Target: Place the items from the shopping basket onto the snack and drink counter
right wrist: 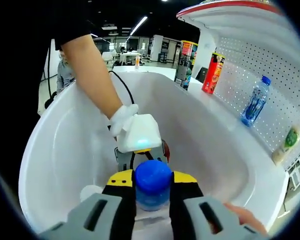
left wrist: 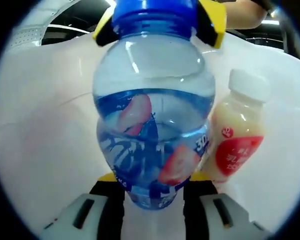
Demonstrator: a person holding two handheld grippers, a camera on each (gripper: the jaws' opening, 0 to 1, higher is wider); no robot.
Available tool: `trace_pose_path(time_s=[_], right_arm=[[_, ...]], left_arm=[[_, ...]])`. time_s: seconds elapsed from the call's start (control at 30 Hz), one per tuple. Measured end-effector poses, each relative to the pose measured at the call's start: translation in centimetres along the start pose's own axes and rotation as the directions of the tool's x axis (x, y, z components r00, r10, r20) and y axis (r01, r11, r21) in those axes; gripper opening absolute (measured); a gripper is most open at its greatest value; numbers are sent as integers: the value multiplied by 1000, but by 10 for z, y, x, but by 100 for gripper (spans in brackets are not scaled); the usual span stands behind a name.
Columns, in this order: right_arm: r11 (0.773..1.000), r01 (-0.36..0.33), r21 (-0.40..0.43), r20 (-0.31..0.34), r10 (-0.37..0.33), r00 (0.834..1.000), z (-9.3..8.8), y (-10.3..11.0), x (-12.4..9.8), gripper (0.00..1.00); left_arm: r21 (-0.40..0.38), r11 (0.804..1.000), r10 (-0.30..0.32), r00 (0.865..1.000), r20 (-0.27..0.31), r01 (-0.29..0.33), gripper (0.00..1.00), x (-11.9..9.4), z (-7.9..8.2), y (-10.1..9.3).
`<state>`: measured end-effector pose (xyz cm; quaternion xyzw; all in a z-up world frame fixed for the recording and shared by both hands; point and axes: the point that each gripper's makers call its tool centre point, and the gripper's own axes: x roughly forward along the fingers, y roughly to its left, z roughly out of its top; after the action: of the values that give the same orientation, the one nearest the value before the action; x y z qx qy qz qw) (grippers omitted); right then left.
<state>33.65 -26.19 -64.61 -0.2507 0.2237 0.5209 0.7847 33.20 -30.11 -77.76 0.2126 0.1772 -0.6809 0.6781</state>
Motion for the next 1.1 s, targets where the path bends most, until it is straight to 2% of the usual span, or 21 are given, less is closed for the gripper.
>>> trace_pose_path(time_s=[0.17,0.23,0.3,0.43,0.63,0.73,0.83,1.0,1.1], right_arm=[[1000,8,-7,3,-8,1000,8,-2,-6,22],[1000,10,-25,12,-10,1000,15,-1,-9,22],[1000,16,-27,18,-16,1000,22,-3,-14,22],[999,18,-27,27,-17,999,33,-3,-20,22],[999,23,-37,73,-20,997,62,1,-36,22],[1000,22,-10,115,-21,993,74,-1,-41,22],[1000,23,-16,123,-21,992,82,4,-43,22],[999,23,-38,147,-17,989,98,11,-51,23],[998,30,-58,158,-21,987,108,15,-56,23]], left_arm=[[-6,1000,1,1000,7,-1,46,-4,9,0],[9,999,36,999,-3,-35,46,-9,14,4],[9,1000,20,1000,14,-20,46,-15,20,4],[21,1000,17,1000,1,-17,46,-23,30,3],[39,999,24,1000,12,-25,46,-48,52,0],[44,999,22,1000,23,-23,46,-57,59,-1],[31,999,14,1000,10,-14,45,-65,64,-6],[32,999,32,999,19,-33,45,-79,73,-11],[42,997,67,998,21,-68,45,-87,78,-10]])
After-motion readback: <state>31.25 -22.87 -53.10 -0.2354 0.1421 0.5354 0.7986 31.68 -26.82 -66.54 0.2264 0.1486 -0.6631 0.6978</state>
